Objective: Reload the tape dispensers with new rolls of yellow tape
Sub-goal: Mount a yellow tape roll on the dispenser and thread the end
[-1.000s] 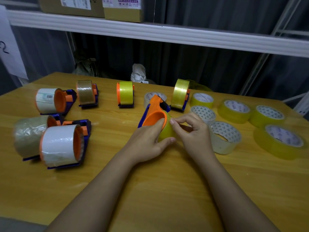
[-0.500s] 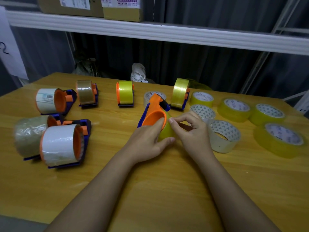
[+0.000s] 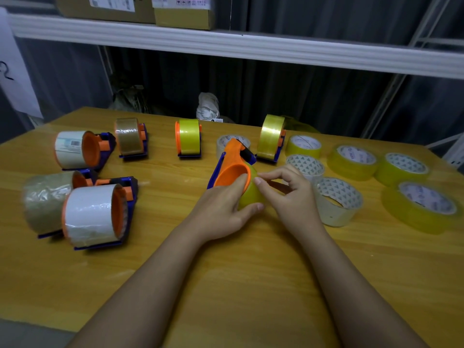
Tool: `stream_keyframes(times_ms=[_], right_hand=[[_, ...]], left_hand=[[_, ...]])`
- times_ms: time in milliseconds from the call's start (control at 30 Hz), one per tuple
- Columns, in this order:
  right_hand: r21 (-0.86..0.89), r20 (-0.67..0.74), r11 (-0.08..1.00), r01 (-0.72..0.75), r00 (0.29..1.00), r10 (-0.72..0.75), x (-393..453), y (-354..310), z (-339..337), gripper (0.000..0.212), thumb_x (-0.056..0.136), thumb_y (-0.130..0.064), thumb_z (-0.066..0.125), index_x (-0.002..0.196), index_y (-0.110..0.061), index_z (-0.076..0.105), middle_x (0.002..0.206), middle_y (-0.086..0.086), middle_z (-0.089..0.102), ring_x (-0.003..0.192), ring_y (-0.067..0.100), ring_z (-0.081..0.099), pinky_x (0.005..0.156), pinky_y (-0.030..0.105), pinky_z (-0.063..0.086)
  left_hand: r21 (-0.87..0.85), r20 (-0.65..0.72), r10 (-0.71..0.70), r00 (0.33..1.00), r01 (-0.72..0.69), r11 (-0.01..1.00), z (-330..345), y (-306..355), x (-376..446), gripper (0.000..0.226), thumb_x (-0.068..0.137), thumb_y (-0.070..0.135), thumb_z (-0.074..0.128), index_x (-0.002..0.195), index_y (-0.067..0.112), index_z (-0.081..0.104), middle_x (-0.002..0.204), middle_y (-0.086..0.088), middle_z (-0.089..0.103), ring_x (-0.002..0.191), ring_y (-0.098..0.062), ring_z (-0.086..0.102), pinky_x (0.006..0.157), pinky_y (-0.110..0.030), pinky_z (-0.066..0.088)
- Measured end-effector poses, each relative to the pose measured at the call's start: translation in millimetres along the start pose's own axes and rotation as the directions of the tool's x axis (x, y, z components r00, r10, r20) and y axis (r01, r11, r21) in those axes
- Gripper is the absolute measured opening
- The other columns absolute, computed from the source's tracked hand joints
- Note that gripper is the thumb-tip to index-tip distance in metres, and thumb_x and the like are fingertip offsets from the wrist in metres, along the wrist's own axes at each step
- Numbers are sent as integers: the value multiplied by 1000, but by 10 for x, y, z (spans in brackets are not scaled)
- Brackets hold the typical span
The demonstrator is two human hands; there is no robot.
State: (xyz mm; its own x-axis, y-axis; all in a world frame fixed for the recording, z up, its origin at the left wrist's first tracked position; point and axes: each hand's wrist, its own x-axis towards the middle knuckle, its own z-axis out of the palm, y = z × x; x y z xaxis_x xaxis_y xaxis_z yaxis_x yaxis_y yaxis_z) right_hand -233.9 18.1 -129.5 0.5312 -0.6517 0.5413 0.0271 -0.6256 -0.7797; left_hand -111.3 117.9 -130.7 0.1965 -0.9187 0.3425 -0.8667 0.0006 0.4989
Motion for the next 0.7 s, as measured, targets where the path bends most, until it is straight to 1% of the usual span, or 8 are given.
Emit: stream_keyframes(times_ms=[100,233,300,367,500,567,633,700], right_hand=[[0,7,1000,-26,1000,26,11,15,-12,4,83,-14,73,84,-17,70,88,-1,62,85,-5,56,74,9,44],[-67,-79,997,-36,996,31,17,80,33,12,86,-10,69,77,-17,66,83,-1,63,82,3,58,71,13,46],[-68,-82,997,-37,996,31,15,101,32,9,87,-12,67,81,-19,67,86,-1,65,85,4,60,73,13,48],[-29,-49,1000,-8,999,6,0,83,22,7,86,-19,64,89,-24,68,93,-3,65,92,4,61,77,15,50],[-49,-5,998,45,999,-45,-20,27,32,14,82,-28,64,96,-27,68,96,-9,63,97,4,60,83,20,52],[-63,-22,997,52,998,-54,-14,28,31,10,83,-26,67,93,-25,70,93,-8,63,94,5,60,82,23,52],[-62,-39,997,46,998,-48,-14,30,34,7,85,-20,70,89,-25,70,90,-6,63,91,7,60,80,27,53],[-76,-52,997,32,998,-36,-9,34,50,11,86,-15,70,85,-26,68,88,-5,64,88,6,60,77,27,53]], left_hand=[[-1,-7,1,1000,-1,1000,2,-5,-1,47,90,48,55,128,24,42,68,9,52,57,-3,50,51,-17,32],[85,8,43,999,-44,995,13,18,-9,49,90,50,53,129,23,41,67,12,50,60,-3,50,52,-18,31],[87,1,43,999,-43,995,15,18,-11,49,90,50,53,129,23,41,67,12,49,60,-3,49,52,-17,30],[26,-13,16,1000,-16,1000,8,5,-8,46,90,48,55,127,24,42,68,10,52,59,-3,50,52,-17,33],[-46,-20,1,1000,-2,999,5,-1,-4,38,91,41,57,122,24,43,67,11,48,61,3,50,52,-17,35],[-46,-25,5,1000,-6,999,7,8,-6,39,91,41,57,123,24,43,66,11,47,63,4,50,53,-17,37],[-45,-32,1,999,-2,999,2,6,0,41,91,42,57,126,25,43,67,11,49,61,2,50,51,-17,34],[-42,-31,-5,1000,3,999,-2,0,5,43,91,44,56,127,26,42,68,10,50,60,-1,50,51,-17,34]])
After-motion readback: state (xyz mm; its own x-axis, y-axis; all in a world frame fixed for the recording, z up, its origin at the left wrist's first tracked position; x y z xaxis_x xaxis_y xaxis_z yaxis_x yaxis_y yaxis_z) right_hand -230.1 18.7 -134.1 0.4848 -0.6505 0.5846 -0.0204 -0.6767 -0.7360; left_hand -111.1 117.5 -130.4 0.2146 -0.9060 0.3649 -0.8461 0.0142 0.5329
